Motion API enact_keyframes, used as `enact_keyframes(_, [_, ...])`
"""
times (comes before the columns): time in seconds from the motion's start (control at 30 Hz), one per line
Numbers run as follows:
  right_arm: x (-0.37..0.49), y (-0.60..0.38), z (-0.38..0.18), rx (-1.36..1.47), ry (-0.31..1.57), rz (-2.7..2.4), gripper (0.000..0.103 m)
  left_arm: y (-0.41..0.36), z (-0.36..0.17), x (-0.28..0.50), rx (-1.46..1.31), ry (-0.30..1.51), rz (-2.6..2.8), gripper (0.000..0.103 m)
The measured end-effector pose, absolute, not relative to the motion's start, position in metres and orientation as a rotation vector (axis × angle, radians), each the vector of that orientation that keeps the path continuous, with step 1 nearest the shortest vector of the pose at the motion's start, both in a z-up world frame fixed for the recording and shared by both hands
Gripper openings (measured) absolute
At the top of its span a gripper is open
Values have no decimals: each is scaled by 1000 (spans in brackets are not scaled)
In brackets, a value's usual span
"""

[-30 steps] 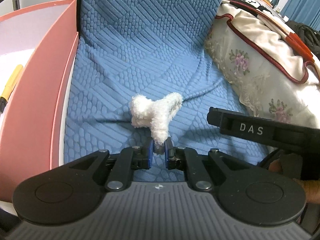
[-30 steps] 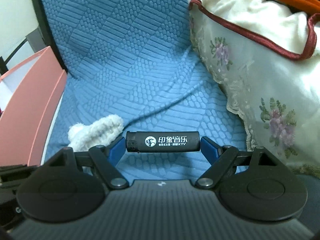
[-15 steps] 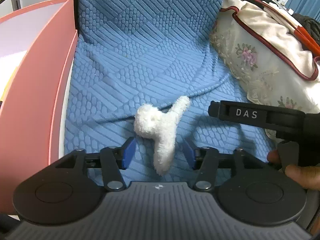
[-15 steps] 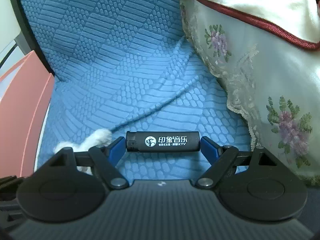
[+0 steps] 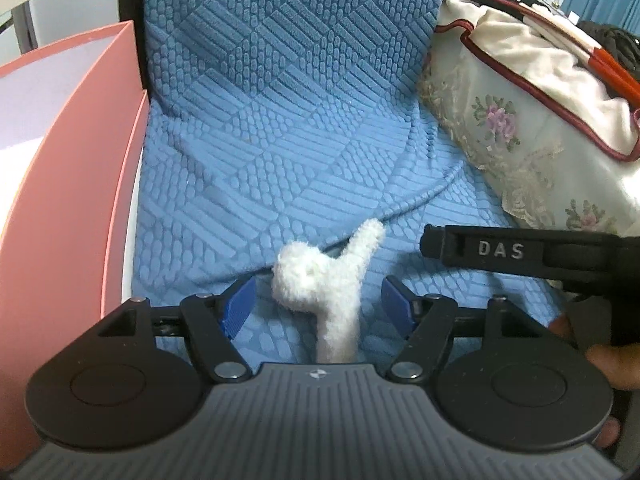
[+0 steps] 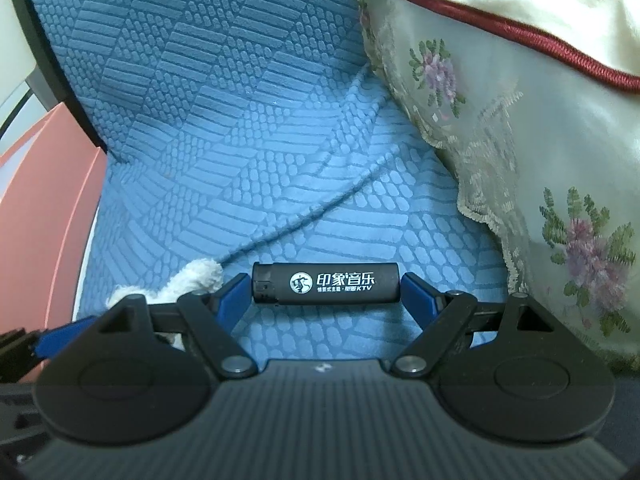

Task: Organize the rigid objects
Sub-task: 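Lift the fuzzy toy with the left gripper while the right gripper lifts the USB stick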

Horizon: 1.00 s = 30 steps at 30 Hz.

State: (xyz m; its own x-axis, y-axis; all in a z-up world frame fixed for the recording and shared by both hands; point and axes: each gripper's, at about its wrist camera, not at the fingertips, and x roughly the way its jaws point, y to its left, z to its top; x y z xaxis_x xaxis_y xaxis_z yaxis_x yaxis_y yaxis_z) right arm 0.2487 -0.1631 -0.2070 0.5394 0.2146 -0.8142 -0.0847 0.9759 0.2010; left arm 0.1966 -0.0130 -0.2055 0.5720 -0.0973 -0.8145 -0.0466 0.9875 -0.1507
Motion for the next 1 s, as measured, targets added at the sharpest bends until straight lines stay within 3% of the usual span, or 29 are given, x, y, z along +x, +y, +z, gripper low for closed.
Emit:
enact_keyframes(0.27, [248,-165,-206,155,984,174,84,-12,-219,210,-205,975,-57,71])
enact_keyframes(0.4, [249,-167,-207,168,988,172,84,-9,-225,213,-206,985,-43,60])
enact_keyframes(0.6, [250,-166,-208,163,993,168,84,-2,-223,212,-244,968,-48,54])
enact_keyframes(1.0, [235,-161,-196,140,953,197,84,10,-203,205,-268,942,-23,54])
